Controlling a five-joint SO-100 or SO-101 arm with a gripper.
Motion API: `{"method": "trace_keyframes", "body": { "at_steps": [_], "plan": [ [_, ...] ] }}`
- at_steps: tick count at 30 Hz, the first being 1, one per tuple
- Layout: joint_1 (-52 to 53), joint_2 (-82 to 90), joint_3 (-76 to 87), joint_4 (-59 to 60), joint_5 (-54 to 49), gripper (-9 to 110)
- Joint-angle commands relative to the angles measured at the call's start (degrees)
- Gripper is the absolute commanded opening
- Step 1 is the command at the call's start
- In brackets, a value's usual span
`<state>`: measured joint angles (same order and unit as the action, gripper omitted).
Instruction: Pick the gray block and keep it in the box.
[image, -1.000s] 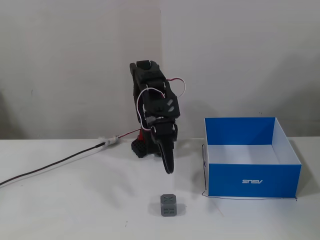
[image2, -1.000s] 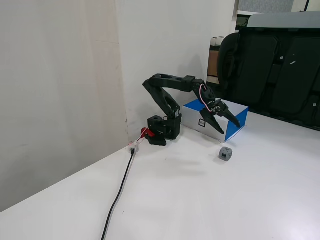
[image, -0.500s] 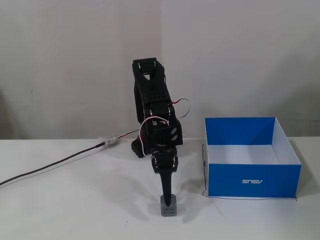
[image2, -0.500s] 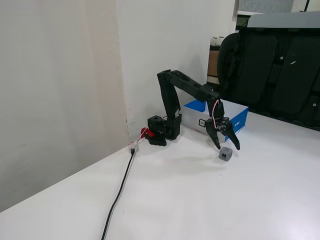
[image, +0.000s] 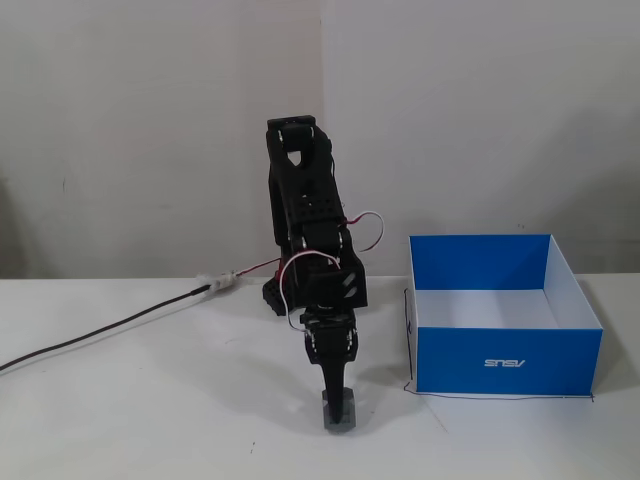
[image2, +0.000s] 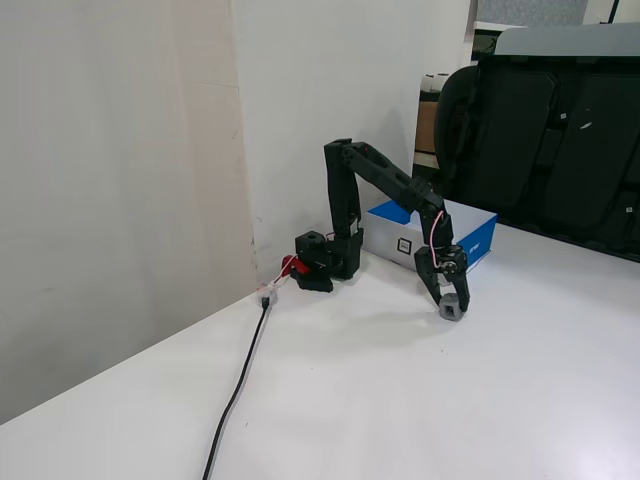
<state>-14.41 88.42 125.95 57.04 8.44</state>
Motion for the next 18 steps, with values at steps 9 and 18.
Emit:
{"method": "trace_keyframes", "body": {
  "at_steps": [9,18],
  "plan": [
    [1.0,22.5,-10.8,15.4,-0.4,0],
    [-18.1,48.6,-9.8,20.0,-0.4,0]
  ]
}}
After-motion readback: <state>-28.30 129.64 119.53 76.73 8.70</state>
